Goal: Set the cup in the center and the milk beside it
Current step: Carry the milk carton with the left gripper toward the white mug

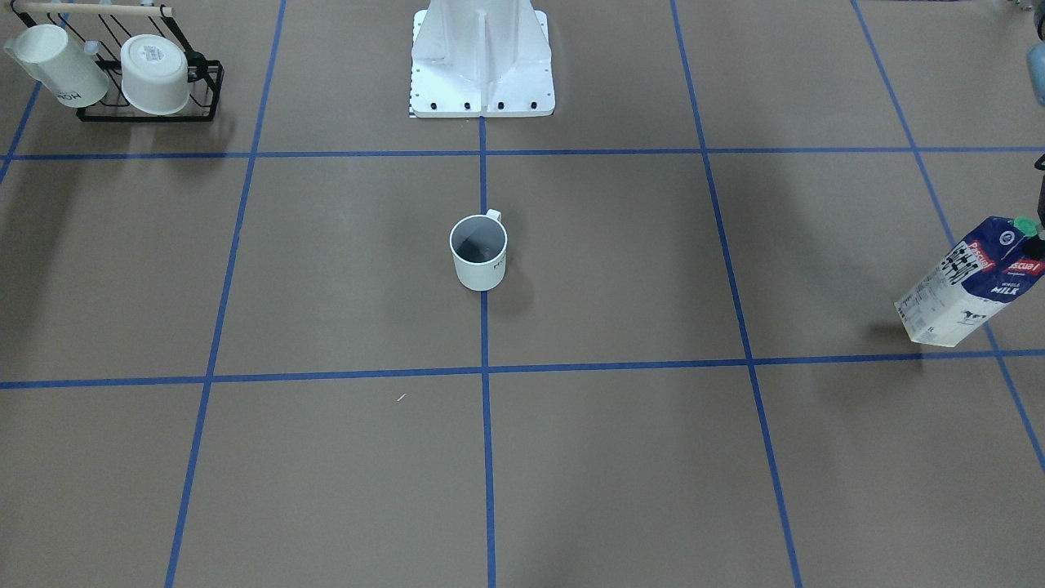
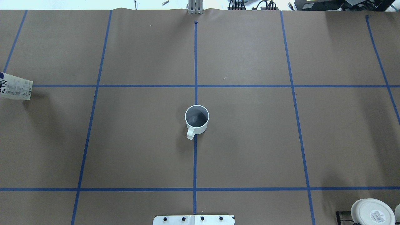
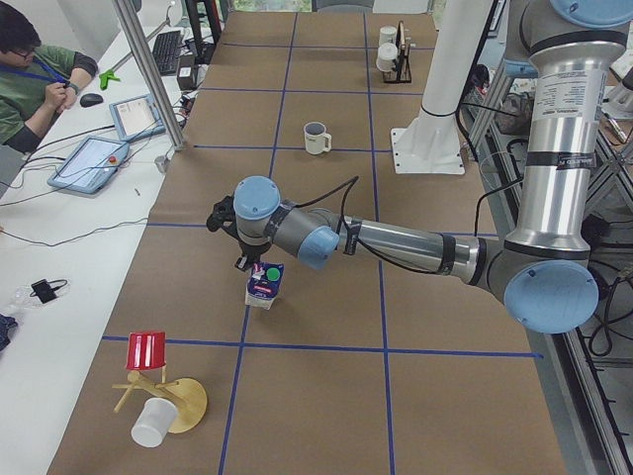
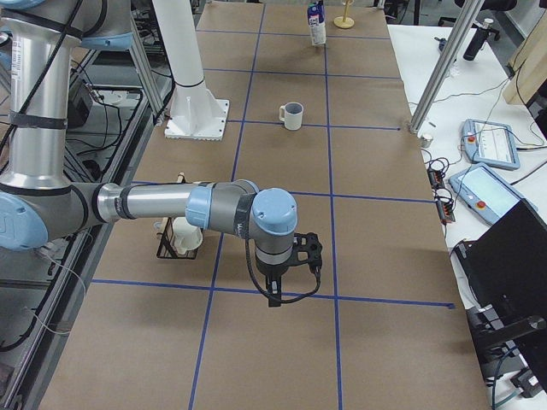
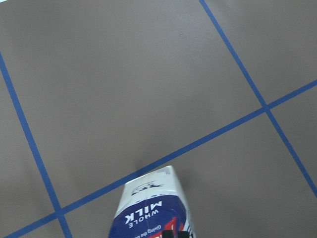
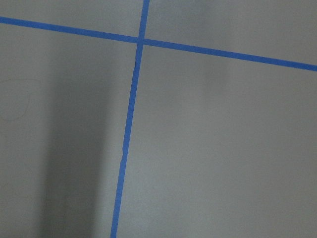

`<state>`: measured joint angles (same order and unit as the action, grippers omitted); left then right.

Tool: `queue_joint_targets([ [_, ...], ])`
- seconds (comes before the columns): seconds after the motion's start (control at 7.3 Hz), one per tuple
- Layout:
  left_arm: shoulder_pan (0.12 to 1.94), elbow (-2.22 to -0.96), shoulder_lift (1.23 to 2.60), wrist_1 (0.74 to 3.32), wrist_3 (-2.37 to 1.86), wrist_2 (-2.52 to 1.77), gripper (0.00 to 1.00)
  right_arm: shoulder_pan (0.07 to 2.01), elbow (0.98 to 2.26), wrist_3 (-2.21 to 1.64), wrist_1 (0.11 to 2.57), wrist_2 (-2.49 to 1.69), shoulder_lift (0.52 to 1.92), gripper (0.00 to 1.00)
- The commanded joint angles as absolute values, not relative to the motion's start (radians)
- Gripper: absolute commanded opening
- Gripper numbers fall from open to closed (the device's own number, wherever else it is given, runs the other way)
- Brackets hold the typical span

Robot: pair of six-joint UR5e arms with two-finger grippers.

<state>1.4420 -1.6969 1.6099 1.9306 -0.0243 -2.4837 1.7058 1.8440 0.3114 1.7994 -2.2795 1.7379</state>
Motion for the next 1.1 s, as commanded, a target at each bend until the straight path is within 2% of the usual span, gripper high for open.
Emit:
queue_joint_targets([
  [0.0, 1.442, -1.700, 1.614, 1.930, -0.026, -2.484, 0.00, 1.706, 1.845, 0.311, 1.799, -2.281, 1.738, 1.00],
  [0.41, 1.422, -1.747, 1.637, 1.927, -0.151, -2.480, 0.00, 1.709, 1.839, 0.311, 1.799, -2.281, 1.749, 1.00],
  [0.82, 1.268, -1.851, 1.660, 1.927, -0.401, -2.398, 0.00, 1.736, 1.839, 0.311, 1.799, -2.278, 1.772, 1.00],
  [0.96, 1.225, -1.862, 1.710, 1.924, -0.487, -2.395, 0.00, 1.753, 1.839, 0.311, 1.799, -2.276, 1.784, 1.00],
])
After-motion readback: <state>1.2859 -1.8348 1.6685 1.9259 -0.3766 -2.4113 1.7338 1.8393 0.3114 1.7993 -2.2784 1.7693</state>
